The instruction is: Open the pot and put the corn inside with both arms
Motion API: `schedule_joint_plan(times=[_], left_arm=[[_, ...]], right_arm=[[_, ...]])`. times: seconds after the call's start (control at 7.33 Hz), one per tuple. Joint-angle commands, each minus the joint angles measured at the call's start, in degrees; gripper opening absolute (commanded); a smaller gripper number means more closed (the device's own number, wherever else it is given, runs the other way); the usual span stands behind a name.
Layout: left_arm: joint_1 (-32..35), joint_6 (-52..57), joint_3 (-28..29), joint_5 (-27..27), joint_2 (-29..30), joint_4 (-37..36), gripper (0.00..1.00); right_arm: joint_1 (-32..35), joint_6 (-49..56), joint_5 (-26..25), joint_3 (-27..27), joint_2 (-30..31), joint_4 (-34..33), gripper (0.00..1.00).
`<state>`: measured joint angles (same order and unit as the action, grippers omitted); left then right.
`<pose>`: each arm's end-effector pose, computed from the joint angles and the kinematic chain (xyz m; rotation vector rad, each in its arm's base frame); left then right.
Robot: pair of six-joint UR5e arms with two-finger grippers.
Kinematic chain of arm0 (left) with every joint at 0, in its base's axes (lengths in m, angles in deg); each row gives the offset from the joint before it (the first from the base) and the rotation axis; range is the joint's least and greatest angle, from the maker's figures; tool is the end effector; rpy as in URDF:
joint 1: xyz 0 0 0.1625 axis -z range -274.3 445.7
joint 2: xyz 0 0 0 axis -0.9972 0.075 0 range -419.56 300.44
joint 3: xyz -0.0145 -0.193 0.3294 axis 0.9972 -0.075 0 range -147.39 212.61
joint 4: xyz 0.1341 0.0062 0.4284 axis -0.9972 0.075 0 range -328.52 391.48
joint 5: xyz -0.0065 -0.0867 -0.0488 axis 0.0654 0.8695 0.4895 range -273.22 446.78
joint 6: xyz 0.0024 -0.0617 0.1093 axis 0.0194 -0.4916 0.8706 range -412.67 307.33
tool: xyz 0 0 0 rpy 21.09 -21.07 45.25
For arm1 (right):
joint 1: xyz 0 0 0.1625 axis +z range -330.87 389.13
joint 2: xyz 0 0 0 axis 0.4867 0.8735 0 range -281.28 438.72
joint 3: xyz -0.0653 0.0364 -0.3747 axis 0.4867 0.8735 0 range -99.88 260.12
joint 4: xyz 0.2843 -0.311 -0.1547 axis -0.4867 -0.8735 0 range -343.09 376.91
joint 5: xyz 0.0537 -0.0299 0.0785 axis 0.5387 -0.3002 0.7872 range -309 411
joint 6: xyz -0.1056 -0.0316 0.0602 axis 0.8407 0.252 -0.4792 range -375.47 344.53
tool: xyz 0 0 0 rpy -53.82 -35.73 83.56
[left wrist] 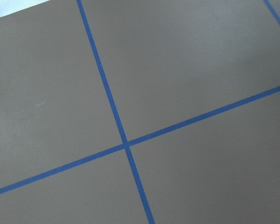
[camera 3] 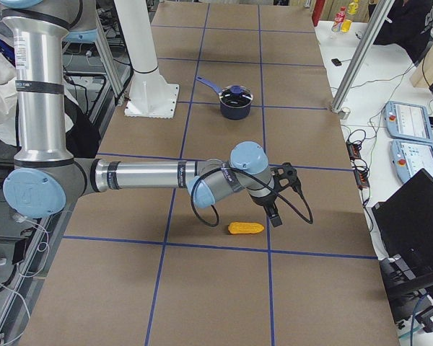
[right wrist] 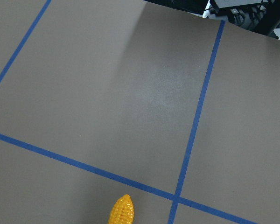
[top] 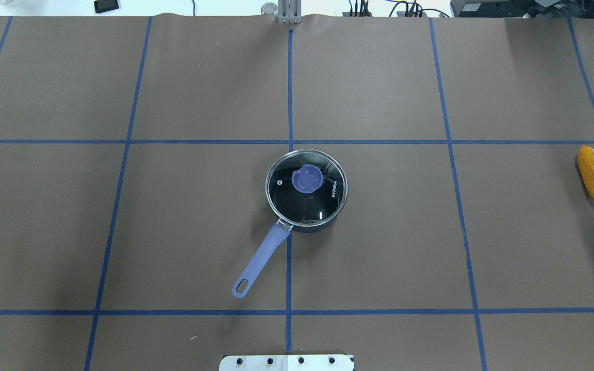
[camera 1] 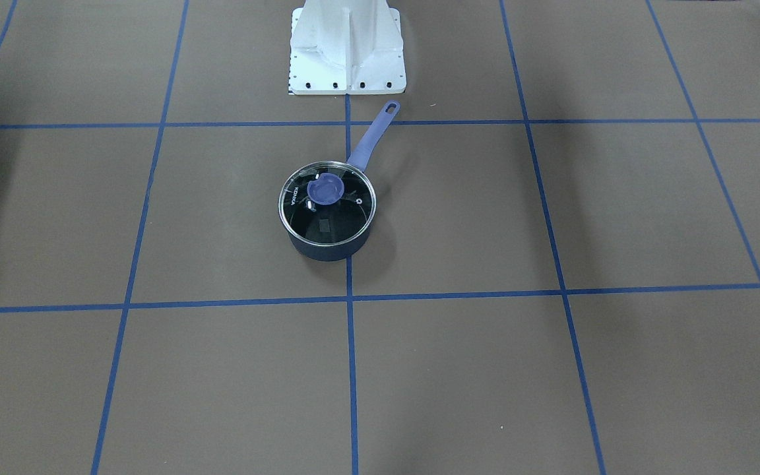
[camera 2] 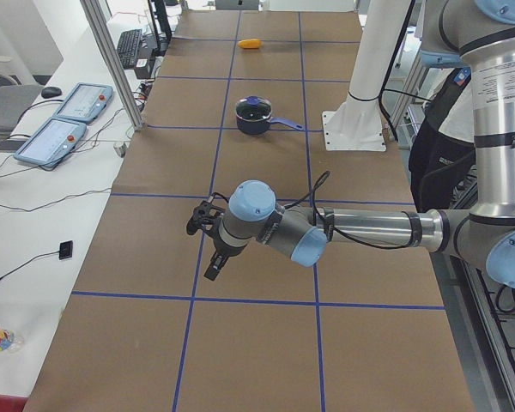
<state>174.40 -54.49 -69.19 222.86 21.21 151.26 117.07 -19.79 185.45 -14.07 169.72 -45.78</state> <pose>-0.0316 -0.4987 0.5406 0.5120 0.7965 0.2186 0.0255 -0.5539 0.5473 0.4618 -0.7835 -0.1694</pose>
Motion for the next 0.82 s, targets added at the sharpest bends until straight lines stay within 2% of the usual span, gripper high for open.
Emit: schedule_joint_plan(times=[0.0, 0.41, 0.55, 0.68], left_arm=[[-2.6, -7.0, -2.1, 3.7, 4.0, 1.6, 0.98], [-17.2, -33.3, -6.5, 1.9, 11.2, 1.2, 0.99], [-22.8, -37.8, -7.1, -3.8, 13.2, 0.3, 0.99], [-27.7, -42.6, -8.6, -7.7, 17.8, -5.2, 0.99]], right_arm=[[-0.3, -0.4, 0.9, -0.1, -0.1, 0.1, 1.0], [-1.8, -2.3, 0.9, -0.6, -0.1, 0.1, 1.0], [-1.8, -2.3, 0.9, -0.5, 0.0, 0.1, 1.0], [-1.9, -2.4, 0.8, -0.5, 0.1, 0.1, 1.0]])
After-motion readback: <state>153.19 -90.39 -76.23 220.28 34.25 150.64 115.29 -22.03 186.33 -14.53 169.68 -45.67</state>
